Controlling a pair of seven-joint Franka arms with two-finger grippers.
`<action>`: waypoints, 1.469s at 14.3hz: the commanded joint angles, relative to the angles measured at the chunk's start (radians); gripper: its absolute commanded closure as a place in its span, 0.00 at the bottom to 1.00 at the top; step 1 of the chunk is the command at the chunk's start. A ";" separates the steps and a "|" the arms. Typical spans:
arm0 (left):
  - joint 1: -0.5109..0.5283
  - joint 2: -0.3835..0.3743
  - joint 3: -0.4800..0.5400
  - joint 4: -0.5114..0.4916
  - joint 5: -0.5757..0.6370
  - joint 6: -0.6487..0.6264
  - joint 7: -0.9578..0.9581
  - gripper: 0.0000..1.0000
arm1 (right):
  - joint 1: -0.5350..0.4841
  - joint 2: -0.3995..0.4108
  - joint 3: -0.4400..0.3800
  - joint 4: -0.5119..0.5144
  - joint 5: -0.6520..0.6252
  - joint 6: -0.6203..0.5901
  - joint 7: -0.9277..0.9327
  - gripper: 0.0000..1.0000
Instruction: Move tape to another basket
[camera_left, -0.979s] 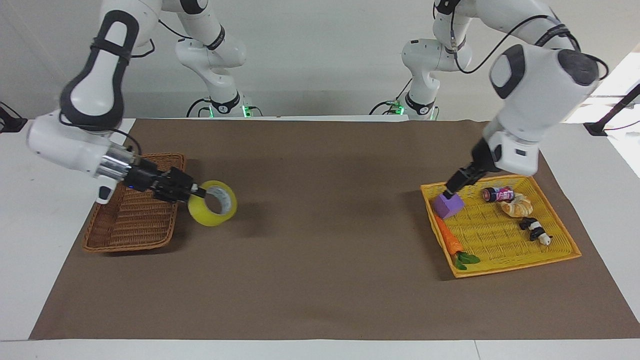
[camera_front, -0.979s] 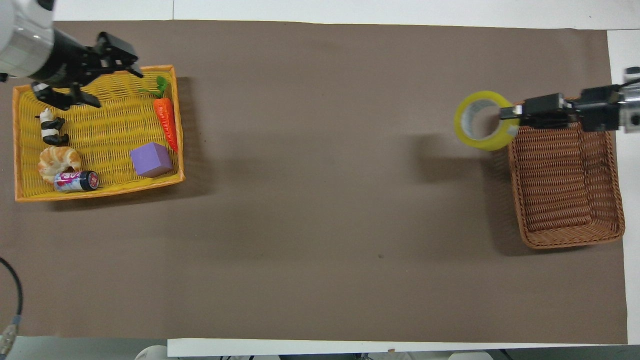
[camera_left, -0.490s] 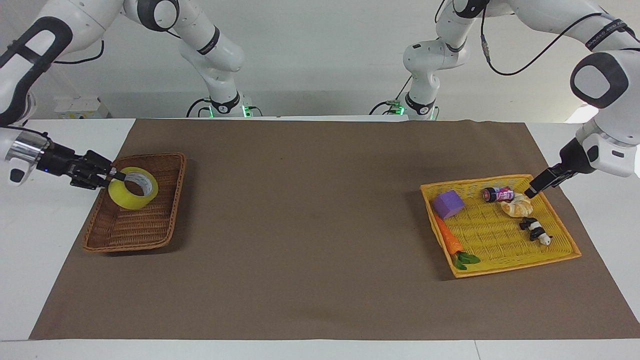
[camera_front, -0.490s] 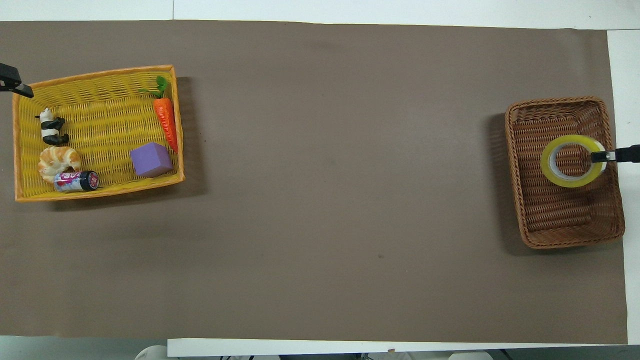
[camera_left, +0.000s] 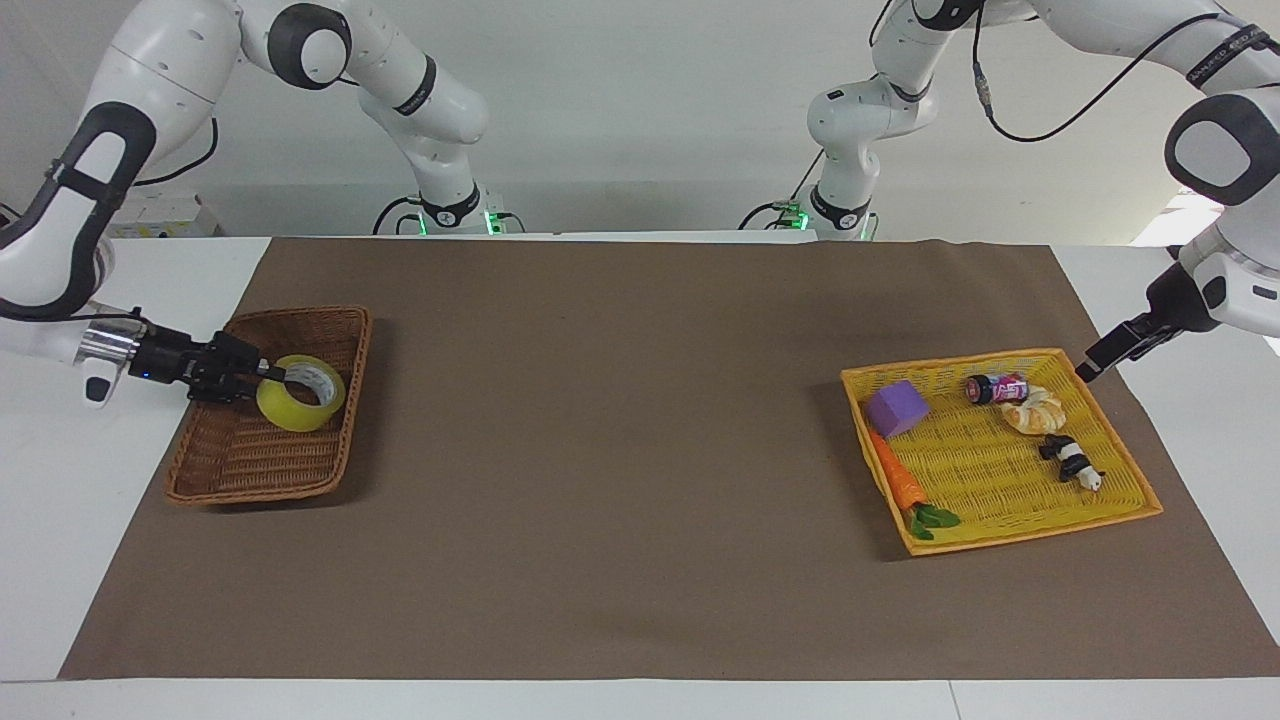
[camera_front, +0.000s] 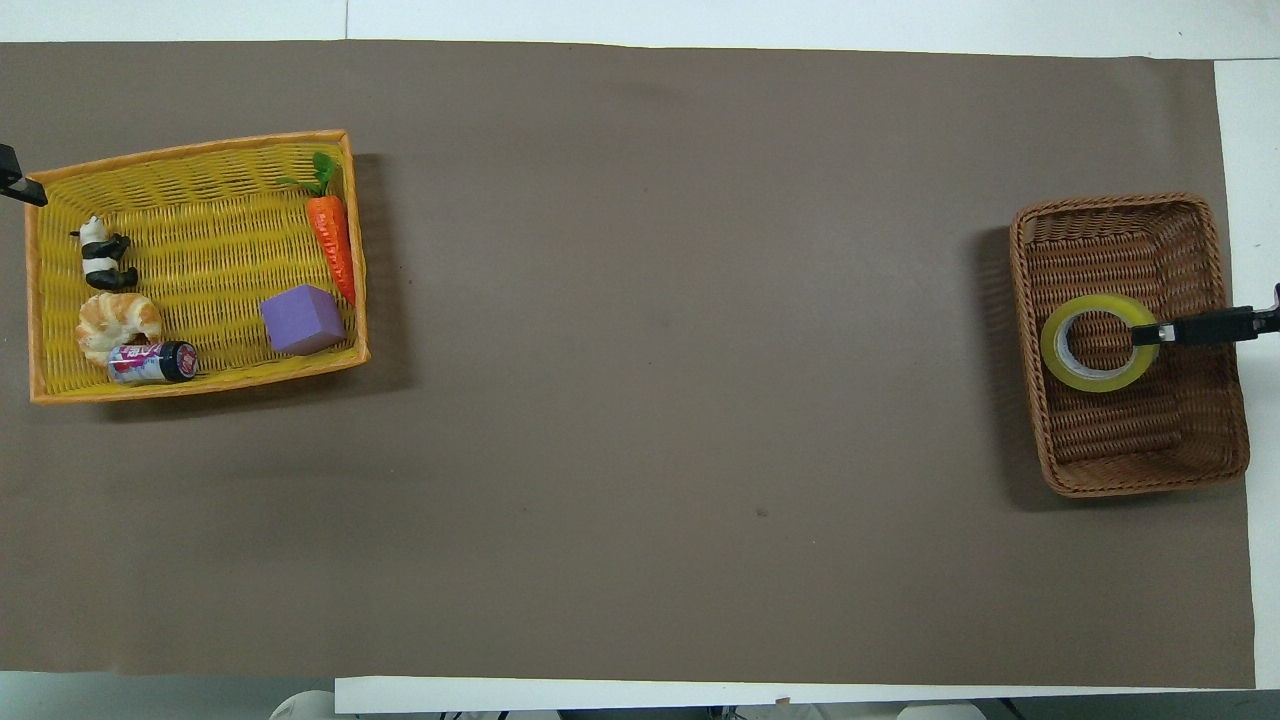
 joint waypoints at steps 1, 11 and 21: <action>-0.074 -0.055 0.003 0.049 0.072 -0.120 0.001 0.00 | 0.000 -0.031 0.007 -0.029 -0.022 0.049 -0.024 0.00; -0.143 -0.164 0.008 0.040 0.076 -0.217 0.012 0.00 | 0.219 -0.255 0.012 0.000 -0.506 0.309 0.134 0.00; -0.167 -0.176 0.003 -0.033 0.055 -0.110 0.012 0.00 | 0.449 -0.455 0.018 0.175 -0.762 -0.118 0.811 0.00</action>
